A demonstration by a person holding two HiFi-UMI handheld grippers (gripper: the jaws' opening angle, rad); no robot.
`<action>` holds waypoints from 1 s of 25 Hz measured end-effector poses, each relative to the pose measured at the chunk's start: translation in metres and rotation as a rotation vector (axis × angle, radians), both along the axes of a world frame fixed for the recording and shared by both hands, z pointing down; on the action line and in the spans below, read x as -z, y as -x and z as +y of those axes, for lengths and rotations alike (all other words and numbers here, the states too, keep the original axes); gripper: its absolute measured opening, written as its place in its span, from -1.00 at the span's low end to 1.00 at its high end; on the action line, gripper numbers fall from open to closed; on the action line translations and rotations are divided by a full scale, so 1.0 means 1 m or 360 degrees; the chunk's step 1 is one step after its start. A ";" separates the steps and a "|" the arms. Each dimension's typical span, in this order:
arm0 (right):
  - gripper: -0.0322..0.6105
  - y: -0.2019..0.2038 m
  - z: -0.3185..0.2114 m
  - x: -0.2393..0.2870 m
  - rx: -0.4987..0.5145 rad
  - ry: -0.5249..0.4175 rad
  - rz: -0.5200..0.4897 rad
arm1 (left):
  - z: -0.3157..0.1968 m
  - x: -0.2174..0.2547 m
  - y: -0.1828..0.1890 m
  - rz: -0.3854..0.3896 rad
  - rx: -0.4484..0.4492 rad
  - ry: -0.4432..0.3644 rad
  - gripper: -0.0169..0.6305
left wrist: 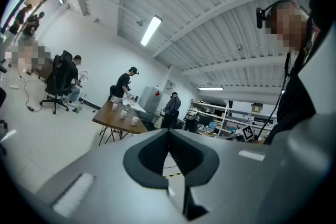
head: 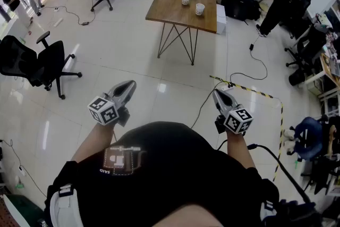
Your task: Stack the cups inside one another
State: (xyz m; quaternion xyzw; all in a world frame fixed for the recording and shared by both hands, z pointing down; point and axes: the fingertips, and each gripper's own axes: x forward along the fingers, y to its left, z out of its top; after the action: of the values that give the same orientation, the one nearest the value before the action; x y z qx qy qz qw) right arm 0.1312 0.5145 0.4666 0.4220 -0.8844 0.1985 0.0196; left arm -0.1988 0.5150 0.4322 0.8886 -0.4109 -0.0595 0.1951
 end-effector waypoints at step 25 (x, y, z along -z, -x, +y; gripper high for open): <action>-0.85 0.092 -0.260 0.022 -0.0240 -0.0065 0.0070 | -0.292 -0.012 0.109 0.0077 -0.0203 -0.0021 -0.95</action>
State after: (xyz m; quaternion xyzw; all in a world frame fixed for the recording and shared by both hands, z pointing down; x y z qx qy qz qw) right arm 0.0396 0.2541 0.4445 0.4919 -0.8533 0.1719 0.0155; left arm -0.3082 0.2228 0.4444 0.9125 -0.3482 -0.0711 0.2024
